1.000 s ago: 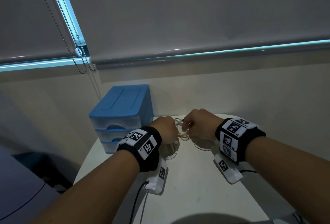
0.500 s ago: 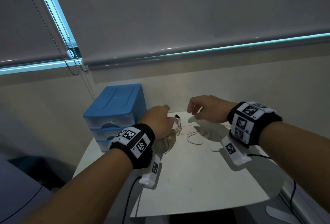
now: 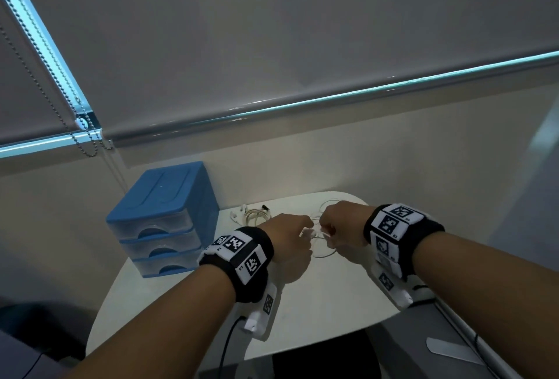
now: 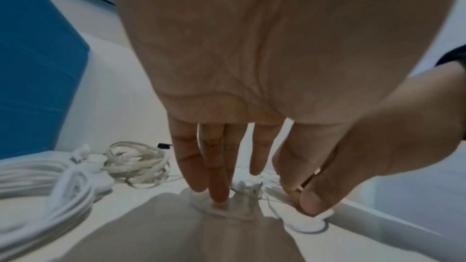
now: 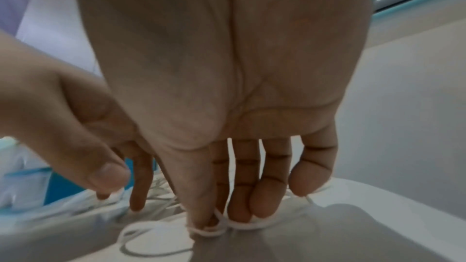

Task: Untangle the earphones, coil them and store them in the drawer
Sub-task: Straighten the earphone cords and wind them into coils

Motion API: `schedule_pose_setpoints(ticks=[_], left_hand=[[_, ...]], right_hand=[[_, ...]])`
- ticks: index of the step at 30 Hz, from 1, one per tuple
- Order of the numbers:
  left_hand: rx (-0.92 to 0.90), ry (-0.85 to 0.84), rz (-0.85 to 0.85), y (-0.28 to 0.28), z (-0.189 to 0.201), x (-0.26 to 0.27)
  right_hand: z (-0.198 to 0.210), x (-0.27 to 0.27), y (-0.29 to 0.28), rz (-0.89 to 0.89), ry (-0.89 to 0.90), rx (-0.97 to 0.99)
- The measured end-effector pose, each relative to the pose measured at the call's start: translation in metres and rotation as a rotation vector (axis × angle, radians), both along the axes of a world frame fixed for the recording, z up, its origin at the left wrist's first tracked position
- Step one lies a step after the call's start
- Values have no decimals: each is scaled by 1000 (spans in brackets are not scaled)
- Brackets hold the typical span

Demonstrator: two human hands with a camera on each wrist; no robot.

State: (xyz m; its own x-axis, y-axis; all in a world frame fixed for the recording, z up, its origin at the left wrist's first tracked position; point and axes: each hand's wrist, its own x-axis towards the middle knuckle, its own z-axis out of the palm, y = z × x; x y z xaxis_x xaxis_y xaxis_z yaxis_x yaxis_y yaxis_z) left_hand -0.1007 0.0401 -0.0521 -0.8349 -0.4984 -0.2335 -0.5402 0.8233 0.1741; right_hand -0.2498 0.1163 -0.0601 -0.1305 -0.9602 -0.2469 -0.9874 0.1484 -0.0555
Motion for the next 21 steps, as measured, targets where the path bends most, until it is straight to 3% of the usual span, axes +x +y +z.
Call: schedule_pose_setpoints(ticks=[8, 11, 14, 17, 21], left_hand=[[240, 244, 98, -1, 11, 8], [236, 395, 140, -6, 21, 8], [268, 388, 109, -8, 25, 10], [284, 407, 82, -7, 21, 13], [327, 597, 105, -11, 14, 18]], right_hand=[[31, -19, 13, -54, -339, -362], [47, -15, 14, -35, -442, -439], [64, -10, 14, -27, -545, -523], [81, -6, 18, -64, -630, -689], [101, -7, 23, -134, -707, -920]])
